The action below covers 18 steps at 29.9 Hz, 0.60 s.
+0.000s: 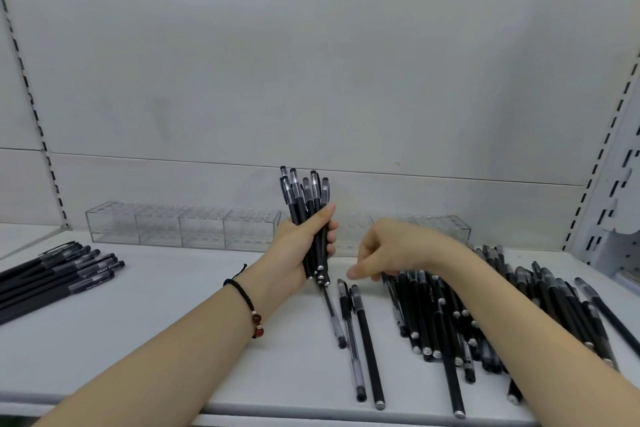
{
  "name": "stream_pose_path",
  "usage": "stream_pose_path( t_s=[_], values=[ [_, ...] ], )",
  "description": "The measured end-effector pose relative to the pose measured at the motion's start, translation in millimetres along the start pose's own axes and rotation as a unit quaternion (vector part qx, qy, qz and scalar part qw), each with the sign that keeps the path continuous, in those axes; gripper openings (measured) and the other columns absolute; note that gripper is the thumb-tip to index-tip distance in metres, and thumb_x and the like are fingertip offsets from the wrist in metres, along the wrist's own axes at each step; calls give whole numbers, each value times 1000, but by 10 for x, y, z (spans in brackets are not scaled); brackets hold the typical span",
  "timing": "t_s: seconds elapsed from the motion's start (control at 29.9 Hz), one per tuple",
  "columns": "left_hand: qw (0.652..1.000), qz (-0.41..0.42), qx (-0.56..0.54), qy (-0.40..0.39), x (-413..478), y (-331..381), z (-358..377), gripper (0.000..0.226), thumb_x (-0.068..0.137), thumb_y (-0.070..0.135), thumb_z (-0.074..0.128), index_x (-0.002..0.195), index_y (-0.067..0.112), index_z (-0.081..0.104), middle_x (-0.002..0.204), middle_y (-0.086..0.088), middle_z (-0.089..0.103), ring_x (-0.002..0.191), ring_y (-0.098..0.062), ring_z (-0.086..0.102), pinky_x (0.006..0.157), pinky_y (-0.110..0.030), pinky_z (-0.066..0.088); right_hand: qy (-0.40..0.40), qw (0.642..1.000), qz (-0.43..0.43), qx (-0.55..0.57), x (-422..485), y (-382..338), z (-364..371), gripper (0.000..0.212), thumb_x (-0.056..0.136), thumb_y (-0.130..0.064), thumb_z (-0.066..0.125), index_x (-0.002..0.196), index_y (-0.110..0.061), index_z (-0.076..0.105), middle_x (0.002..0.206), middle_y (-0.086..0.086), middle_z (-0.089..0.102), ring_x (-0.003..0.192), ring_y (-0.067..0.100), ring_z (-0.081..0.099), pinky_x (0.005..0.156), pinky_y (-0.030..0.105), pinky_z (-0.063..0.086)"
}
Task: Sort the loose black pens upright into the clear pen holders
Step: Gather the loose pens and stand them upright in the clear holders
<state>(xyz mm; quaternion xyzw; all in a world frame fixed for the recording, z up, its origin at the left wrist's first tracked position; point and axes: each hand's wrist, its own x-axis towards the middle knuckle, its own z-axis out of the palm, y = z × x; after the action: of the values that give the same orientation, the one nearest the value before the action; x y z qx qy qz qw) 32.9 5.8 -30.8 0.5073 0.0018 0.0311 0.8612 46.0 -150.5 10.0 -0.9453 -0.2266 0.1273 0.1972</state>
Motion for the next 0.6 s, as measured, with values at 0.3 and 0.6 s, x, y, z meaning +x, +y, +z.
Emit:
stream_pose_path(
  t_s=[0.3,0.6],
  values=[
    [1000,-11,1,-8,-60,12,45,14,96,19,57,94,6,61,70,-3,68,53,-12,61,52,-23,53,-11,998,22,-65,29,-69,123,24,75,-36,74,77,-12,74,63,-8,64,60,8,54,65,25,45],
    [998,-53,3,-19,-48,-30,48,9,95,17,58,98,8,60,68,0,62,50,-10,52,44,-20,45,84,975,11,206,18,47,-107,12,80,-19,73,81,-12,63,51,-8,61,41,4,46,40,17,29]
  ],
)
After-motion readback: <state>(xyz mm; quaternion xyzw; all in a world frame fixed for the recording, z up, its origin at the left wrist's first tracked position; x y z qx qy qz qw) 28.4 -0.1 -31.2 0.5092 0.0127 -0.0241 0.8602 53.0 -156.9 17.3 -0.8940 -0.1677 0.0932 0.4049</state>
